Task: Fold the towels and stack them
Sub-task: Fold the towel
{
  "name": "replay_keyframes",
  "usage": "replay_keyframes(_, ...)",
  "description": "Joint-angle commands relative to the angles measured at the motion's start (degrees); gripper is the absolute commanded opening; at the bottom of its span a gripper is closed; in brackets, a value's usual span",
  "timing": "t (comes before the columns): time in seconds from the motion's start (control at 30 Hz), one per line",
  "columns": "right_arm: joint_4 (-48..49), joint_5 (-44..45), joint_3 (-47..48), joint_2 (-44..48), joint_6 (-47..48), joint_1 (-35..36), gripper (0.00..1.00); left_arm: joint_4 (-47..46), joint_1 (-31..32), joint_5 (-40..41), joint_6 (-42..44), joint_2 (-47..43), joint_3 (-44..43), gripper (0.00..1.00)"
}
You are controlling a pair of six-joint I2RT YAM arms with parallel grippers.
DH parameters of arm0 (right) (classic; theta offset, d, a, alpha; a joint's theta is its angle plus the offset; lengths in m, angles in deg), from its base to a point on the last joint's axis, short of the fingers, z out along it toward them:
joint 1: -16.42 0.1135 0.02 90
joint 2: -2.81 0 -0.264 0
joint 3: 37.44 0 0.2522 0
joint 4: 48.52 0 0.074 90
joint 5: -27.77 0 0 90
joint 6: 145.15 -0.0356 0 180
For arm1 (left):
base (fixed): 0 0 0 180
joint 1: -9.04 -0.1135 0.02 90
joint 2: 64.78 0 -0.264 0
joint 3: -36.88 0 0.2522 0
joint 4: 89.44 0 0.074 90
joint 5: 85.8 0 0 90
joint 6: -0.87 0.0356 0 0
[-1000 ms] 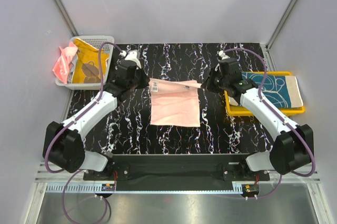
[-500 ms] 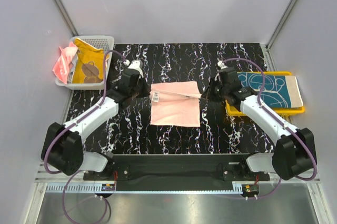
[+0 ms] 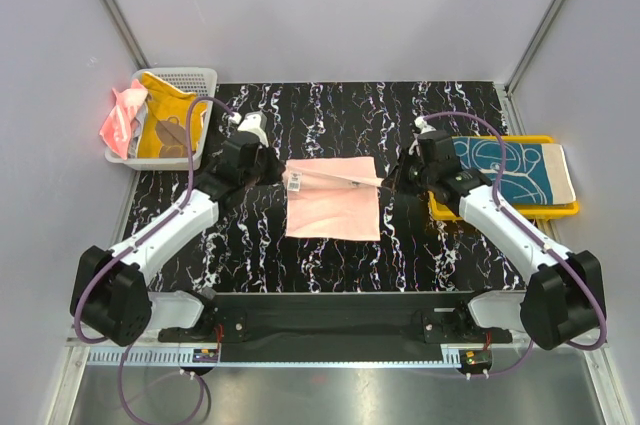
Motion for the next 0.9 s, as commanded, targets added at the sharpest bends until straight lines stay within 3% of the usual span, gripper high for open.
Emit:
replay_keyframes(0.0, -1.7, 2.7, -0.7, 1.3, 1.0, -0.2, 0.00, -0.4, -0.9, 2.8, 1.7, -1.0, 0.1, 0.00)
replay_keyframes(0.87, 8.1, -4.7, -15.3, -1.9, -1.9, -0.1, 0.00, -5.4, 2.8, 0.2, -1.9, 0.7, 12.0, 0.01)
